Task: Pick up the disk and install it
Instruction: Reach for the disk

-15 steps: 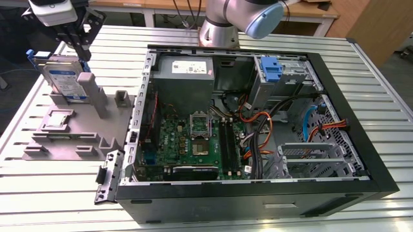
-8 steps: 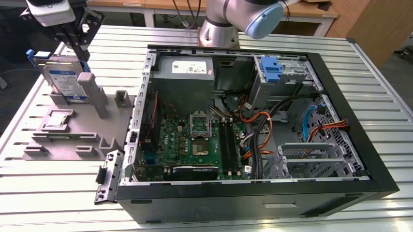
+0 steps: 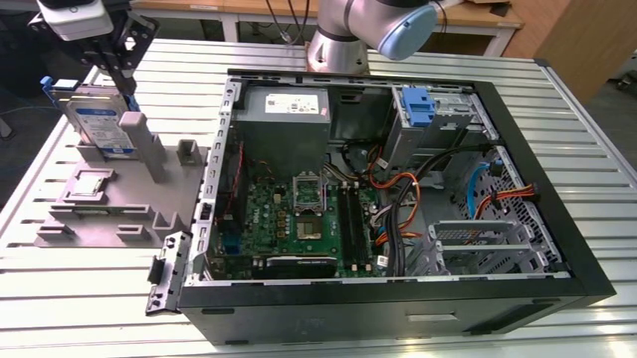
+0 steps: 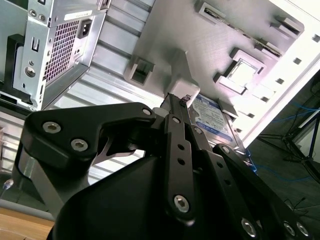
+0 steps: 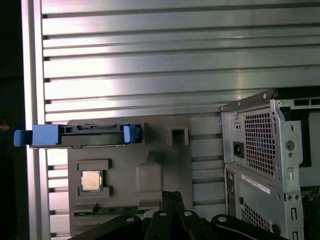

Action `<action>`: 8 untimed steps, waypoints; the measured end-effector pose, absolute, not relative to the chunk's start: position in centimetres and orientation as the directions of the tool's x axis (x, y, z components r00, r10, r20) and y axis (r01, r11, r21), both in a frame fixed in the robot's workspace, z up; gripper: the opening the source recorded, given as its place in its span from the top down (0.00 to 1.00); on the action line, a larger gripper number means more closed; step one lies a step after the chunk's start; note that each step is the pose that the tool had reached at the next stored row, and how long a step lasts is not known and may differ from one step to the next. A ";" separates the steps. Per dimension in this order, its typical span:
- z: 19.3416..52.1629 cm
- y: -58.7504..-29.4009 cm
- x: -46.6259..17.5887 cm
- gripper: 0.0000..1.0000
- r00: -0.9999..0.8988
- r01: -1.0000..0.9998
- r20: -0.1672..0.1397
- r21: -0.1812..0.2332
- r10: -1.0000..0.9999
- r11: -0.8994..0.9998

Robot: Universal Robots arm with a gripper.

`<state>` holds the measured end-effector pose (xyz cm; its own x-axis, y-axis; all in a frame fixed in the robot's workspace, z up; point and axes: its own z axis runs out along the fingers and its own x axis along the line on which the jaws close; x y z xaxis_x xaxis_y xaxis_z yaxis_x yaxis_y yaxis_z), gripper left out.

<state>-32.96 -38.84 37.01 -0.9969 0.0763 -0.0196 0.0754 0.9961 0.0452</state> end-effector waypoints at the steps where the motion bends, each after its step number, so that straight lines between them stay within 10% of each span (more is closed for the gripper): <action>1: 37.0 -38.8 -33.0 0.90 -0.997 0.075 -0.020 0.045 0.076 0.996; 8: 37.0 -38.8 -33.4 0.90 -0.997 0.075 -0.020 0.045 0.076 0.996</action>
<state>-33.40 -38.84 37.01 -0.9969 0.0763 -0.0196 0.0754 0.9961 0.0452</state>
